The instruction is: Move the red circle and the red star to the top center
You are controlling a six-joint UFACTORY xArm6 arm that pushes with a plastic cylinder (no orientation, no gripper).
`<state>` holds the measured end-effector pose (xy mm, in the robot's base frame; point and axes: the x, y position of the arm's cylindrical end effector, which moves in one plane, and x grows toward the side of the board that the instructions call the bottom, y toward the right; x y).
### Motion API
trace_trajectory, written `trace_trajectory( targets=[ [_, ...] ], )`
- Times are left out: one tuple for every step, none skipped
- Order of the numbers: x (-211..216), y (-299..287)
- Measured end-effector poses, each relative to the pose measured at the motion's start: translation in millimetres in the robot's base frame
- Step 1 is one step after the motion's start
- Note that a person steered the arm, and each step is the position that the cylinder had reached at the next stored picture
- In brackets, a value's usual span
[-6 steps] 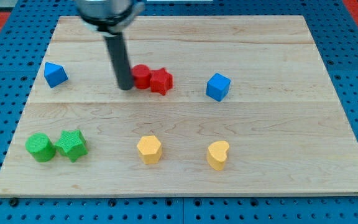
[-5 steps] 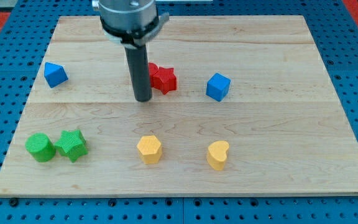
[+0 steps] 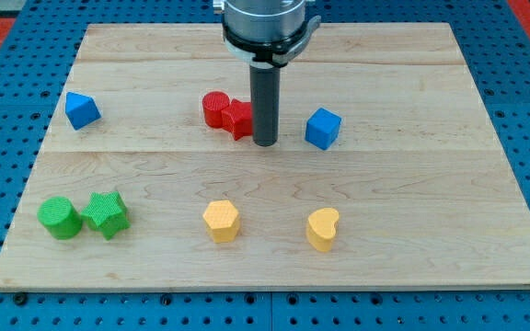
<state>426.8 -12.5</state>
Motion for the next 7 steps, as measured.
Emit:
trace_trajectory(
  targets=[
    [-43,-35],
    [-86,-65],
    [-98,-70],
    [-44,-78],
    [-60,-167],
    [-108,-221],
    [-113,-174]
  ],
)
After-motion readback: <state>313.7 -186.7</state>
